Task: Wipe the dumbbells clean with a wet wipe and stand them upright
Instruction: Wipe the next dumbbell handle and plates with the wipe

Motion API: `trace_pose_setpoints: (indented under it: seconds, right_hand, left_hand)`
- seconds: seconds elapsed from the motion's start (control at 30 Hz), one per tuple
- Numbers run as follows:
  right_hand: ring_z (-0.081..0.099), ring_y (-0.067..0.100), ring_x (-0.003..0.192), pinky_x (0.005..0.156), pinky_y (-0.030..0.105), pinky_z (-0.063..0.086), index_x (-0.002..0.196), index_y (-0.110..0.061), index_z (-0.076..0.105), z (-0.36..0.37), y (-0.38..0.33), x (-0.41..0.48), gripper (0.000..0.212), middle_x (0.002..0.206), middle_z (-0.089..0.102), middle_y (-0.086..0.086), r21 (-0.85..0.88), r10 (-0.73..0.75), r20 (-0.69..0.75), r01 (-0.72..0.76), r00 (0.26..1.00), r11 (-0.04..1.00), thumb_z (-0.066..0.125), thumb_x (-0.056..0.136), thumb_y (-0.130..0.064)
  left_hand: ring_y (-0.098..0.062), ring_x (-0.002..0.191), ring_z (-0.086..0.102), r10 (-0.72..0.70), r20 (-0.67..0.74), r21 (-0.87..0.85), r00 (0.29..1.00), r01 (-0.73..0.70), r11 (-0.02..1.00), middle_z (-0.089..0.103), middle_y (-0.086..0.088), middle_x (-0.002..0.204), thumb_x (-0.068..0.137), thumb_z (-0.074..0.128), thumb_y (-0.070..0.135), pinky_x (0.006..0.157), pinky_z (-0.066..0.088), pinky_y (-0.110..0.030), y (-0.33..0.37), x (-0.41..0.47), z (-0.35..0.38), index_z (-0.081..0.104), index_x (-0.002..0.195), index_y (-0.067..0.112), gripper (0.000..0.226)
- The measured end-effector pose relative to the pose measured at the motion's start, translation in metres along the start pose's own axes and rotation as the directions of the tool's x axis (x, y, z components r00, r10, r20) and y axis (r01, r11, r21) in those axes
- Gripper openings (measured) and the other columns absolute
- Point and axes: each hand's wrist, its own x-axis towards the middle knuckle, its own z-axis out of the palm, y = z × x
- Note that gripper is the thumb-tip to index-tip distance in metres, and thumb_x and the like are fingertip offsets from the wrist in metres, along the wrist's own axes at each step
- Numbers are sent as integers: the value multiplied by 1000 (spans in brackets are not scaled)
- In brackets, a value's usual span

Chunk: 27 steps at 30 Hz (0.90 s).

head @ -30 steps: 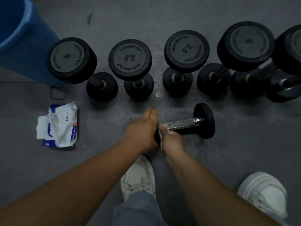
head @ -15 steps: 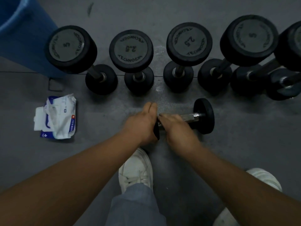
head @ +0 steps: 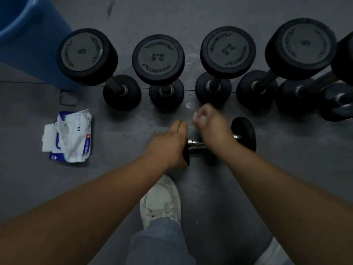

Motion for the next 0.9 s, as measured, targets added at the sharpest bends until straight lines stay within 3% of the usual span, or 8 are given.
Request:
trace_pose_setpoints:
  seconds: [0.07,0.13,0.23,0.33,0.5,0.6,0.73,0.9]
  right_hand:
    - [54,25,114,95,38,39,109,-24,57,10,14,-26,18,112,65,3,-378,-96,212,173,972,910,54,91,-27]
    - [34,21,138,112,44,20,131,-28,51,8,28,-39,41,141,52,-6,-485,-139,327,292,935,824,52,90,-22]
    - [54,16,120,103,38,34,117,-30,62,-8,34,-37,27,117,64,-12,-283,-321,236,381,917,880,57,92,-19]
    - [64,9,97,85,27,48,114,-24,56,-14,28,-23,29,100,64,-12,22,-190,255,190,948,981,69,88,-27]
    - [51,23,105,89,38,42,106,-27,65,-2,28,-15,30,109,59,-2,-513,-248,305,378,919,770,71,79,-40]
    - [50,19,97,85,27,43,102,-24,72,-4,34,-27,20,104,53,-2,-251,-334,94,347,938,904,68,84,-20]
    - [57,2,80,68,1,37,118,-18,55,-12,24,-34,34,98,60,-7,97,-47,3,46,999,994,68,88,-15]
    - [57,12,54,50,32,49,81,-8,60,-5,21,-30,17,71,66,10,222,83,-4,-80,997,972,73,85,-19]
  left_hand:
    - [-34,111,59,11,-27,0,1000,-11,1000,16,-2,156,66,83,40,80,47,-37,-1,-1,3,10,150,16,113]
    - [-34,111,59,10,-45,-10,999,-10,1000,16,-3,155,68,80,39,79,46,-37,0,-3,6,10,151,16,110]
    - [-35,113,57,11,-47,-1,999,-11,1000,13,-2,155,68,82,38,81,46,-38,1,-3,4,9,151,16,112]
    - [-33,116,56,5,-30,20,1000,-4,1000,13,-2,157,65,84,39,85,48,-39,2,-3,0,8,152,16,118]
    - [-33,117,55,14,-24,8,1000,-14,1000,13,-2,157,65,84,41,82,46,-37,1,-3,1,9,152,16,118]
    - [-34,118,56,1,-12,12,1000,-1,1000,10,-1,159,63,86,40,87,48,-39,1,-2,0,6,152,17,122]
    - [-34,119,56,-1,2,25,1000,1,1000,7,-2,161,61,87,40,92,49,-41,2,-3,-2,6,152,17,124]
    - [-35,118,55,-8,8,27,1000,7,1000,9,-2,160,61,87,40,91,48,-42,1,-2,-2,5,152,17,125]
